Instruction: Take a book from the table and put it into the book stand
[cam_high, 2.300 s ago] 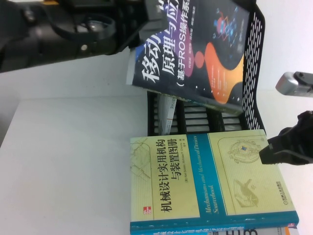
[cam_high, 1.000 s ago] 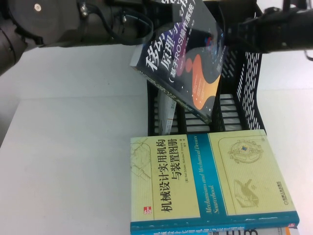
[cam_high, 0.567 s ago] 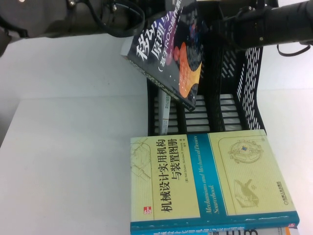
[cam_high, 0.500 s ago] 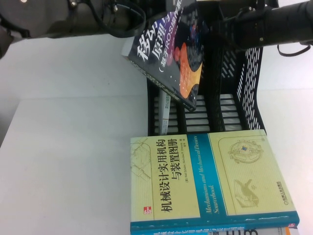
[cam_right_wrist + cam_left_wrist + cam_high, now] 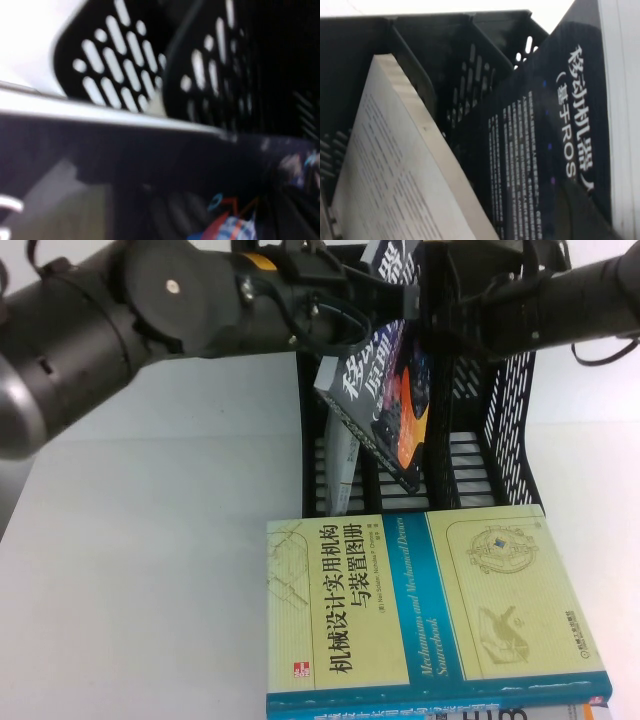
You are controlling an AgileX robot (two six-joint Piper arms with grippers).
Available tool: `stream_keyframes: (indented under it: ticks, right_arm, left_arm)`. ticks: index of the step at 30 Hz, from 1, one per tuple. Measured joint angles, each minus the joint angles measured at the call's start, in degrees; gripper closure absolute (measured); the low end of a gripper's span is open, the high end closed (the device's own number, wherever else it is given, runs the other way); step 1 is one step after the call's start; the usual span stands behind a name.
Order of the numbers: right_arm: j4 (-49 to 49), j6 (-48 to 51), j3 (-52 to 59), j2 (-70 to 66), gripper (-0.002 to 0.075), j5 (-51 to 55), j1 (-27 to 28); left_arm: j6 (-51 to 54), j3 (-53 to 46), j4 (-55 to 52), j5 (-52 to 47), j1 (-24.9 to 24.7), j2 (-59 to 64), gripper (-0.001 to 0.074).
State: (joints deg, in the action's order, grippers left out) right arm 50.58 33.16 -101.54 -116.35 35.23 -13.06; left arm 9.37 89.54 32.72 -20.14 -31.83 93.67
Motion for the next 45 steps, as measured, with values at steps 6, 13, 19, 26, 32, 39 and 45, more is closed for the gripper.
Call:
stream_keyframes:
  ticks: [6,13,19,26,32,39,45]
  right_arm:
    - [-1.86,-0.26,0.0,-1.62,0.0729,2.17,0.11]
    - [-3.82,-0.26,0.0,-1.74,0.0729,3.95,0.11]
    - [-4.43,-0.35,0.0,-2.36,0.0729,4.49,-0.01]
    - [-4.01,-0.35,0.0,-3.0,0.0729,5.08,-0.01]
    - [-3.25,-0.35,0.0,-3.0,0.0729,5.33,-0.01]
    - [-3.13,-0.35,0.0,-3.0,0.0729,5.33,-0.01]
    - [-4.68,-0.35,-0.54,-3.0,0.0729,5.11,-0.01]
  left_arm:
    - [1.04,3.4,-1.21,1.2,0.01,4.43,0.0622]
    - [1.04,6.22,-1.35,0.86,0.01,8.41,0.0622]
    - [1.04,7.06,-1.35,0.74,0.01,9.26,0.0621]
    - [0.92,7.32,-1.08,1.26,-0.11,11.34,0.044]
    - [0.84,7.52,0.22,1.65,-0.47,11.39,0.0353]
    - [1.13,9.75,0.27,2.1,-0.47,10.32,0.0324]
    - [4.01,16.15,0.02,0.3,-0.47,6.62,0.0322]
